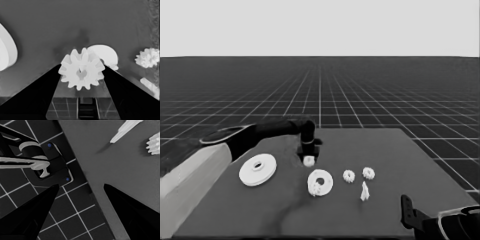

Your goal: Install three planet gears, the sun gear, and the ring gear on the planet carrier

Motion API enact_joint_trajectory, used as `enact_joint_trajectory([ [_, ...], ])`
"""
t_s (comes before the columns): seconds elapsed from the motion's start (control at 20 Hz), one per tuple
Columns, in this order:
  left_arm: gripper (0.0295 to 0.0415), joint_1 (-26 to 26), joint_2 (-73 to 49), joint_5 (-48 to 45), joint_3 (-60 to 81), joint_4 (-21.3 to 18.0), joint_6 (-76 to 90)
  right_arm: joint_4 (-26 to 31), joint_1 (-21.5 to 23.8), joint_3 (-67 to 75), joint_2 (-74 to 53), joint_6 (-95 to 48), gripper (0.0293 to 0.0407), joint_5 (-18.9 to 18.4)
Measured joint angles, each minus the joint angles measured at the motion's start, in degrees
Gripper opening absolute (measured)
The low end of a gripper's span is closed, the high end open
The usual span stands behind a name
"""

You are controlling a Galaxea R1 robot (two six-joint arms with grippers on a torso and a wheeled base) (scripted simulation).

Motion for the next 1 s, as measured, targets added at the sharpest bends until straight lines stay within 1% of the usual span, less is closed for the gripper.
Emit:
enact_joint_trajectory([
  [0.15,0.0312,0.0,4.5,0.0,-3.8,0.0,-0.4,0.0,0.0,0.0,0.0,0.0,0.0385,0.0],
  [0.4,0.0312,0.0,5.5,0.1,-4.9,0.0,-0.4,0.0,0.0,0.0,0.0,0.0,0.0385,0.0],
  [0.45,0.0312,3.1,6.1,-1.4,-7.0,3.1,0.8,0.0,0.0,0.0,0.0,0.0,0.0385,0.0],
  [0.5,0.0312,5.4,6.7,-2.4,-8.7,4.9,1.7,0.0,0.0,0.0,0.0,0.0,0.0385,0.0],
  [0.55,0.0312,6.7,7.1,-3.1,-10.0,5.8,2.4,0.0,0.0,0.0,0.0,0.0,0.0385,0.0],
  [0.65,0.0312,7.7,7.6,-3.8,-11.3,6.7,3.1,0.0,0.0,0.0,0.0,0.0,0.0385,0.0],
  [0.9,0.0312,8.2,7.8,-4.2,-12.0,7.1,3.5,0.0,0.0,0.0,0.0,0.0,0.0385,0.0],
  [0.95,0.0344,8.2,7.8,-4.2,-12.0,7.1,3.5,0.0,0.0,0.0,0.0,0.0,0.0385,0.0],
  [1.0,0.0372,8.2,7.8,-4.2,-12.0,7.1,3.5,0.0,0.0,0.0,0.0,0.0,0.0385,0.0],
])
